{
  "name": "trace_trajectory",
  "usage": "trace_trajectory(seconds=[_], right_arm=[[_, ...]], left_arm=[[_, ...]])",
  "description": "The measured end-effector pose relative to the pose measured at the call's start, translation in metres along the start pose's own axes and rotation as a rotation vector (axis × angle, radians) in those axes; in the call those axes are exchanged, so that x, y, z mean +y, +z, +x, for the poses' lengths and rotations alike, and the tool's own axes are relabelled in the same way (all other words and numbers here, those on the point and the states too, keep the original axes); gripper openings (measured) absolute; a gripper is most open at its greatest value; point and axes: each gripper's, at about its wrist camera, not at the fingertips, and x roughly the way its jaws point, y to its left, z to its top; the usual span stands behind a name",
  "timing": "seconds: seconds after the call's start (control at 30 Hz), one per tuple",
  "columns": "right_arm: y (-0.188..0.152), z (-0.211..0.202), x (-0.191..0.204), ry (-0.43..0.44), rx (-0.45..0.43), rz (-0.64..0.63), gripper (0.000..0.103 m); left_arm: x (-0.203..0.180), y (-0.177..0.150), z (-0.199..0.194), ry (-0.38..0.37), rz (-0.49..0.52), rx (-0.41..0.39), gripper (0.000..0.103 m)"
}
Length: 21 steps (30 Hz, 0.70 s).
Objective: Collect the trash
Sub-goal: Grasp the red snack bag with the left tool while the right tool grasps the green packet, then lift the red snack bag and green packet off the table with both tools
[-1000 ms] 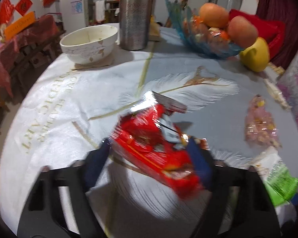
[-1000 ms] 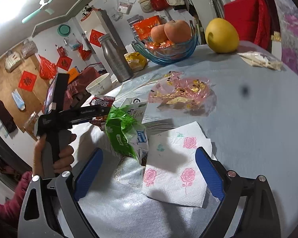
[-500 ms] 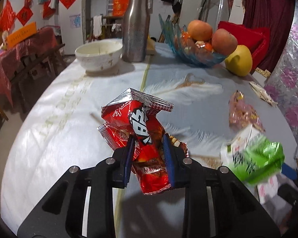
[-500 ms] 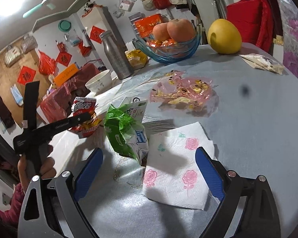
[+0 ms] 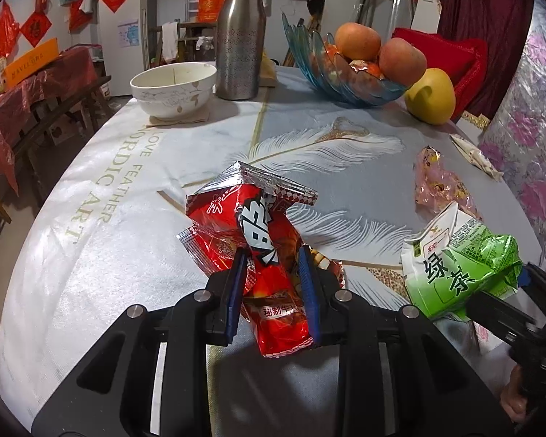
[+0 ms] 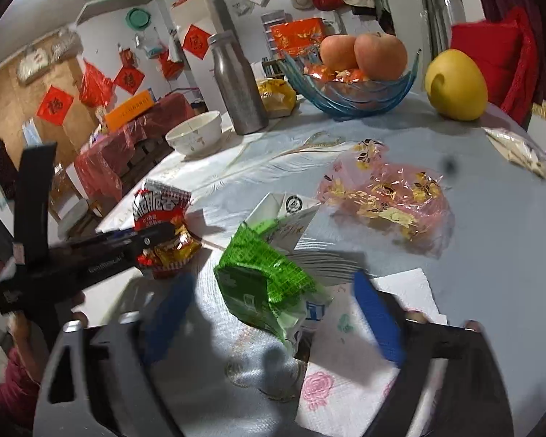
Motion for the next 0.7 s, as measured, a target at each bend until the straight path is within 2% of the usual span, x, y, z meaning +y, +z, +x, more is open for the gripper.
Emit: trace_trajectory(seconds=[0.03, 0.1, 0.13, 0.17, 0.27, 0.43, 0.7], right_arm=[[-0.001, 0.001, 0.002, 0.006, 0.003, -0.018, 0.055], [-0.002, -0.004, 0.006, 0.020, -0.020, -0.023, 0.053], [-0.003, -0.008, 0.007, 0.020, -0.037, -0.027, 0.030], [-0.003, -0.013, 0.009, 0.028, -0.057, -0.031, 0.024], [-0.005, -0.018, 0.006, 0.065, -0.063, 0.007, 0.024], [-0.011, -0.032, 0.006, 0.069, -0.090, 0.026, 0.023], [-0.016, -0.062, 0.007, 0.072, -0.149, 0.046, 0.023]], left_arm=[[0.000, 0.000, 0.000, -0.008, 0.000, 0.002, 0.030], [-0.001, -0.001, -0.001, -0.011, 0.003, -0.001, 0.030], [-0.001, -0.001, -0.002, -0.009, 0.006, -0.006, 0.030], [-0.001, -0.001, -0.003, -0.007, 0.008, -0.010, 0.030], [0.000, -0.001, -0.008, -0.017, 0.000, -0.027, 0.030], [0.005, -0.009, -0.016, -0.017, -0.014, -0.017, 0.030], [0.012, -0.026, -0.052, -0.010, -0.033, -0.050, 0.030]])
